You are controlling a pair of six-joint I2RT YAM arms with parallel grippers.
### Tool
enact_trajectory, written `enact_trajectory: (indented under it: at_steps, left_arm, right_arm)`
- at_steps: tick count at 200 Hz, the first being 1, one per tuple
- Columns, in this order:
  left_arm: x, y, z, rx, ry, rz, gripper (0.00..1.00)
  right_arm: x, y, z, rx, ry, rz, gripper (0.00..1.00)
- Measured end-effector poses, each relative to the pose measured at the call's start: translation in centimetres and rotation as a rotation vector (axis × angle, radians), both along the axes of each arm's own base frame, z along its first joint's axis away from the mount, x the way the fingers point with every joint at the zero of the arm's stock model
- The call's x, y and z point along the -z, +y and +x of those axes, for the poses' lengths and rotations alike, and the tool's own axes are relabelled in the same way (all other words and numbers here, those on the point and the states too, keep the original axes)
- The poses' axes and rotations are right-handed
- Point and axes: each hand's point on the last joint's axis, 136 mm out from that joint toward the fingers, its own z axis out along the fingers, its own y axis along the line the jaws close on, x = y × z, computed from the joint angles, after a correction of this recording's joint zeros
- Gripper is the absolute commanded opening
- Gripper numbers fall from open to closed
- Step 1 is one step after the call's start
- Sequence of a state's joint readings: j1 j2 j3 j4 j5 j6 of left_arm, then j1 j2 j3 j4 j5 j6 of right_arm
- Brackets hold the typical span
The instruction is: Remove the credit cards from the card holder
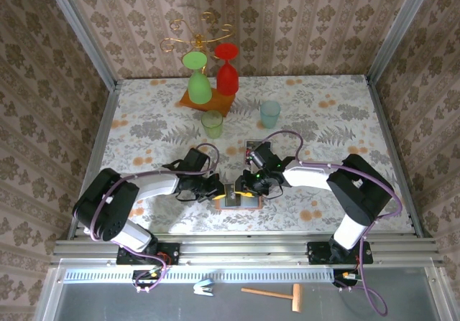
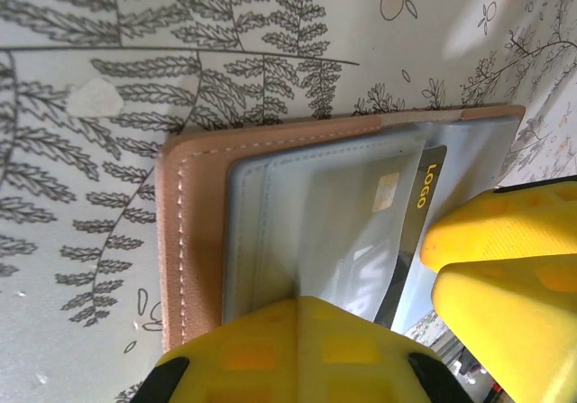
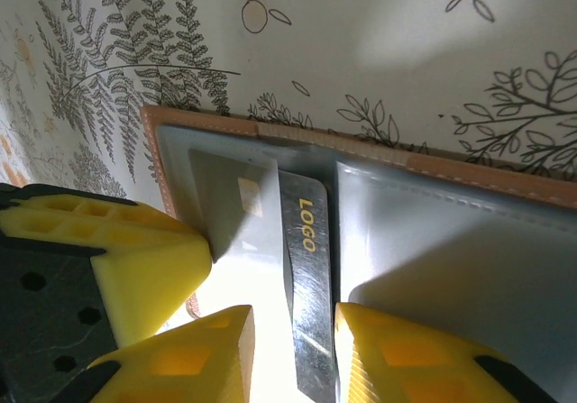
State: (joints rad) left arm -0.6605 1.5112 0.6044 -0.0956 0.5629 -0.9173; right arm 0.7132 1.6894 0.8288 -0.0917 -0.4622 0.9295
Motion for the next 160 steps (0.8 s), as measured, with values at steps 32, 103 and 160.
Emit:
enact_trajectory:
  at_steps: [32, 103, 160]
  left_arm:
    - [0.12, -0.15, 0.12, 0.006, -0.006, -0.005, 0.00]
    - [0.12, -0.27, 0.11, 0.015, -0.010, -0.012, 0.00]
    - [0.12, -0.27, 0.11, 0.019, -0.013, -0.012, 0.00]
  right_arm:
    - [-0.08, 0.11, 0.15, 0.007, -0.001, 0.010, 0.29]
    - [0.06, 0.06, 0.15, 0.010, 0.011, 0.019, 0.29]
    - [-0.54, -0.20, 0.24, 0.017, -0.002, 0.029, 0.28]
